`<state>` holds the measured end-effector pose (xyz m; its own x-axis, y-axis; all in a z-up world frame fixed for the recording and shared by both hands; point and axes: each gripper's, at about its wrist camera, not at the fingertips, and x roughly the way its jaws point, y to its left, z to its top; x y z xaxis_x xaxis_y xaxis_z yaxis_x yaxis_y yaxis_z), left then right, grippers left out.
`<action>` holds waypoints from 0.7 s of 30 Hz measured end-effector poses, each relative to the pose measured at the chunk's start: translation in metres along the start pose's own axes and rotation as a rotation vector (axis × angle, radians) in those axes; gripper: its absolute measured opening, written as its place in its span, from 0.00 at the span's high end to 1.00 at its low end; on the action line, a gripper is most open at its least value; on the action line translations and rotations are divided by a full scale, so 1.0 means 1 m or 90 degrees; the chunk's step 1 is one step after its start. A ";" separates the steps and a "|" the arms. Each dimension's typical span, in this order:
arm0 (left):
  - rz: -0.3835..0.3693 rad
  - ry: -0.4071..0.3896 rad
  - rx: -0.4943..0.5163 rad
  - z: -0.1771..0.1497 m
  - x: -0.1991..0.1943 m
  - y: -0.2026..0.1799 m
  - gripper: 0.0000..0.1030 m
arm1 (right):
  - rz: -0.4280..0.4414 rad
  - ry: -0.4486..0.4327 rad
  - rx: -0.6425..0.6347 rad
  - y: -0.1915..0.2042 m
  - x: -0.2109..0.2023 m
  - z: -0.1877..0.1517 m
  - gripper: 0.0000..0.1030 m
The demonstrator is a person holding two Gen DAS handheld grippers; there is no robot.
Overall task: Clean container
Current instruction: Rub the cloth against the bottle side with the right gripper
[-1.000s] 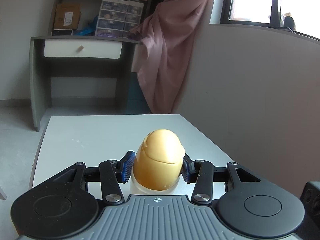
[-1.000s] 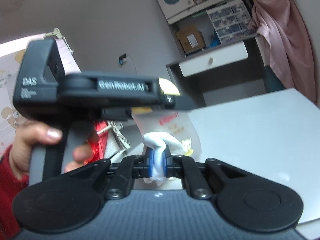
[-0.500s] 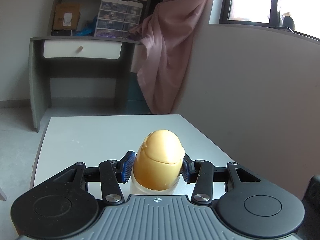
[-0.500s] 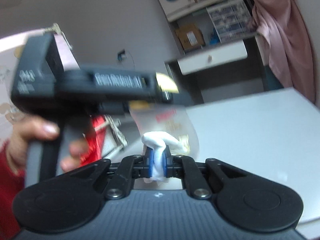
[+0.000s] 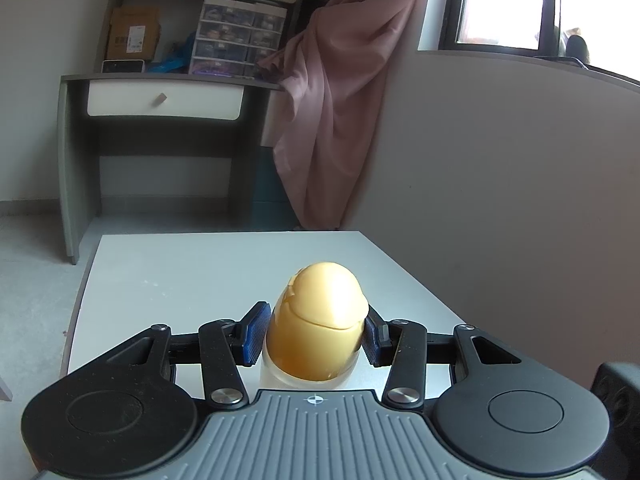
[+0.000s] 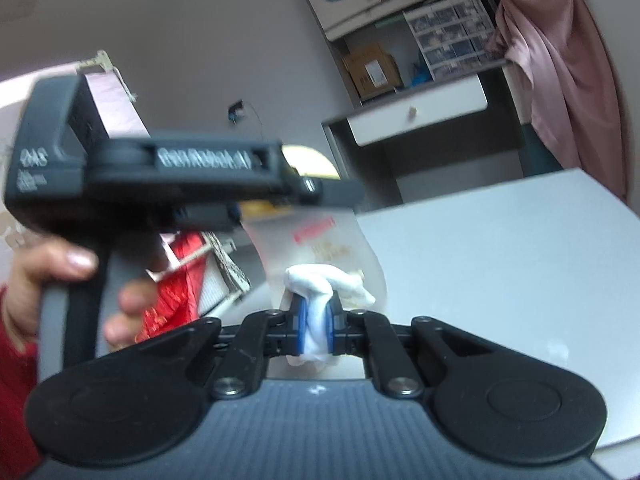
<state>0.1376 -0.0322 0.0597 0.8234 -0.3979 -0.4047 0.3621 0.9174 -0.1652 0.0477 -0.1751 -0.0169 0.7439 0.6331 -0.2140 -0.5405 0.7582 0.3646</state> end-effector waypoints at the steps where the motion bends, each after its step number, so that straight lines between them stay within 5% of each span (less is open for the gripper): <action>1: 0.000 0.000 0.000 0.000 0.000 0.000 0.54 | -0.002 0.008 0.002 -0.001 0.002 -0.002 0.90; 11: 0.000 0.000 0.001 0.001 0.000 0.000 0.54 | -0.010 0.024 0.001 -0.001 0.005 -0.005 0.90; 21: 0.000 0.000 0.004 0.004 -0.003 0.003 0.54 | 0.004 -0.065 -0.024 0.010 -0.018 0.023 0.90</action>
<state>0.1378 -0.0283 0.0637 0.8232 -0.3983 -0.4045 0.3655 0.9171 -0.1592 0.0378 -0.1826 0.0115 0.7753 0.6205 -0.1181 -0.5583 0.7607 0.3310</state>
